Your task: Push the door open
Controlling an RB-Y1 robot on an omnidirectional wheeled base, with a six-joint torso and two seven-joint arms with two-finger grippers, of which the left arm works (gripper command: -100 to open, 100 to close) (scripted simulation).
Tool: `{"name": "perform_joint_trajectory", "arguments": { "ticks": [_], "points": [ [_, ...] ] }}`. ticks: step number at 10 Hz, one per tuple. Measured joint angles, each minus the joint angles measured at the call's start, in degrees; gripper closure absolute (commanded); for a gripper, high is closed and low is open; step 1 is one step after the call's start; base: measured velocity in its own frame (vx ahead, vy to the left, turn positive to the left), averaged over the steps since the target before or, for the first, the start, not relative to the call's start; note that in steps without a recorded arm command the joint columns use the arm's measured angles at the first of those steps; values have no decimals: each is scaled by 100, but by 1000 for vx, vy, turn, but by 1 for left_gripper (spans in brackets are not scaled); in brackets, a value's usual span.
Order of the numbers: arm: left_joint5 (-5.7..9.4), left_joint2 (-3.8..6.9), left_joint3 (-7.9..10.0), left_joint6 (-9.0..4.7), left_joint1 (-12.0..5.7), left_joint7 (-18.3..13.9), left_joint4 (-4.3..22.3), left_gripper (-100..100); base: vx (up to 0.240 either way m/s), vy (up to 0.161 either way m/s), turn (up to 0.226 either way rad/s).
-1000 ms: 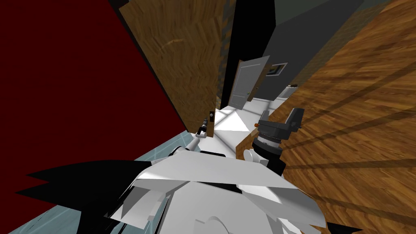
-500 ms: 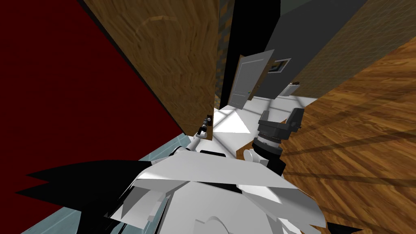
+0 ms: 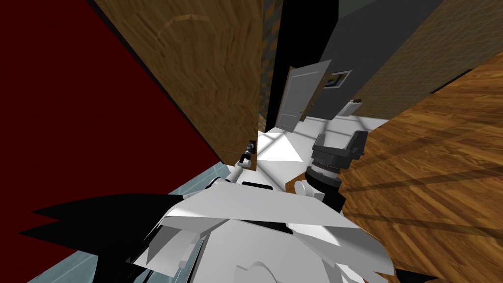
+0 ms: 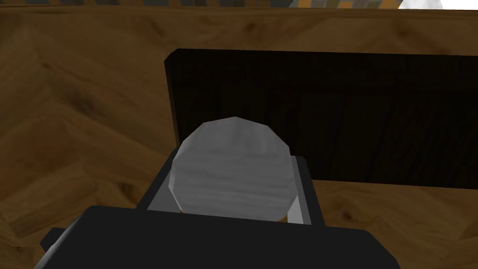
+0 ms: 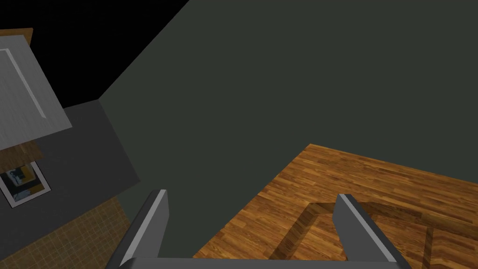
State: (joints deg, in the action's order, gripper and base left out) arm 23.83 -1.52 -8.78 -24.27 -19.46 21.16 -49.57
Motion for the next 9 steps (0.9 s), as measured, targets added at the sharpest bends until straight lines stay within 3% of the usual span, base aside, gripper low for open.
{"name": "perform_joint_trajectory", "arguments": {
  "ticks": [3,6,7,9],
  "points": [
    [-1,-2,-5,11,18,3,14,100,26,1,22],
    [263,155,11,6,-16,241,97,100,176,17,96],
    [346,228,44,-82,-112,286,193,-100,-13,53,59],
    [331,331,20,-84,-92,268,165,-100,-121,87,10]
  ]
}}
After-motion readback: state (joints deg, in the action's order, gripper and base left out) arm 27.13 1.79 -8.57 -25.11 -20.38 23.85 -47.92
